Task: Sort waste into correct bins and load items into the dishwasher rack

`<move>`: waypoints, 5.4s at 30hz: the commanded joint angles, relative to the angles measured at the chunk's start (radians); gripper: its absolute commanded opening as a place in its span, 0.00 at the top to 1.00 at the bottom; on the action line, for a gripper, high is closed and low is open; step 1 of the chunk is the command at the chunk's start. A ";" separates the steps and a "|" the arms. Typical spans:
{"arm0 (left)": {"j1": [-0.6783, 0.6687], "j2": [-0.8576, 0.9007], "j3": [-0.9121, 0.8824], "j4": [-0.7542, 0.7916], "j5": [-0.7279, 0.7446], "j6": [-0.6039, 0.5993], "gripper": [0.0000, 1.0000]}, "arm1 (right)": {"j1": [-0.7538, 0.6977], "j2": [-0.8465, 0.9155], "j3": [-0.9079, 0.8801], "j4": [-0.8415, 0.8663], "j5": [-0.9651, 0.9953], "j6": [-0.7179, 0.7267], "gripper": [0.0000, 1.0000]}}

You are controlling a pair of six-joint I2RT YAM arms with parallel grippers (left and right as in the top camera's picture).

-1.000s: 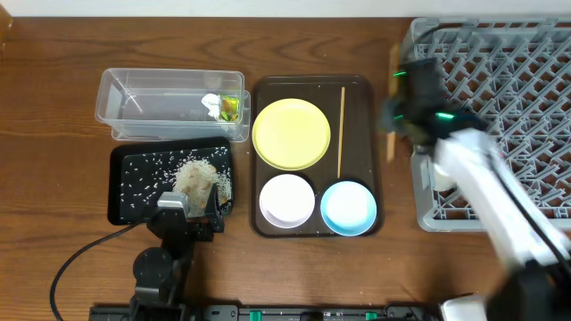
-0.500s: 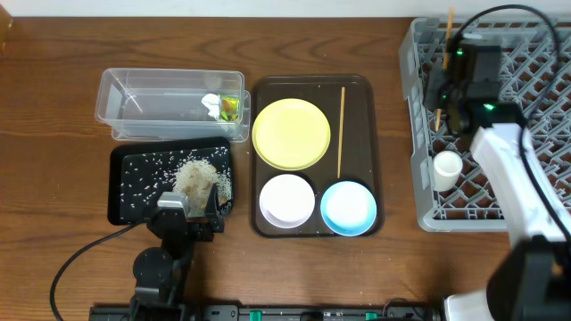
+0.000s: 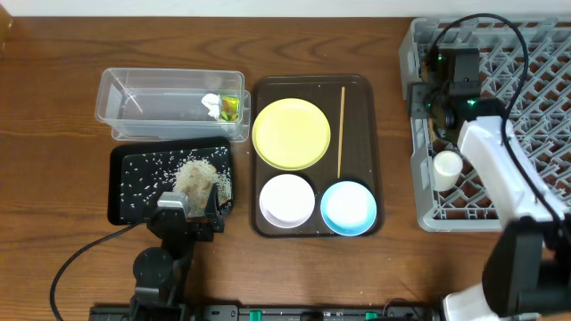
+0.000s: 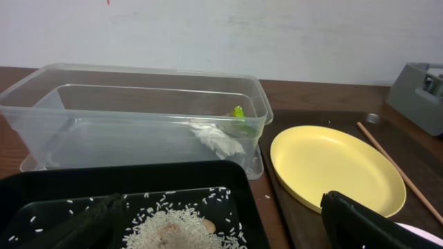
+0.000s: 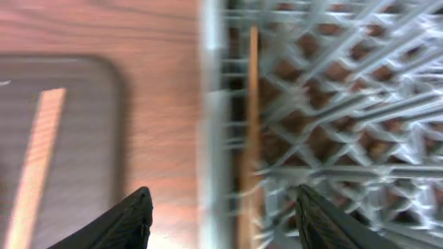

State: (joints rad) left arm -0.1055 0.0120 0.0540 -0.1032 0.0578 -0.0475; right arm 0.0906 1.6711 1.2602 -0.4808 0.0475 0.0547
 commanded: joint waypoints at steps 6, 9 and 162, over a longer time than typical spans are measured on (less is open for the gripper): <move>0.006 -0.008 -0.028 -0.006 0.010 0.013 0.09 | 0.173 -0.097 -0.007 -0.142 -0.230 0.213 0.49; 0.006 -0.008 -0.028 -0.006 0.010 0.013 0.09 | 0.246 -0.034 -0.026 -0.128 -0.160 0.321 0.51; 0.006 -0.008 -0.029 -0.006 0.010 0.013 0.09 | -0.005 0.035 -0.029 -0.097 1.126 0.275 0.99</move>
State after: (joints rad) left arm -0.1055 0.0120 0.0540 -0.1028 0.0578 -0.0475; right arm 0.0895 1.6611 1.2243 -0.5976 1.1282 0.3885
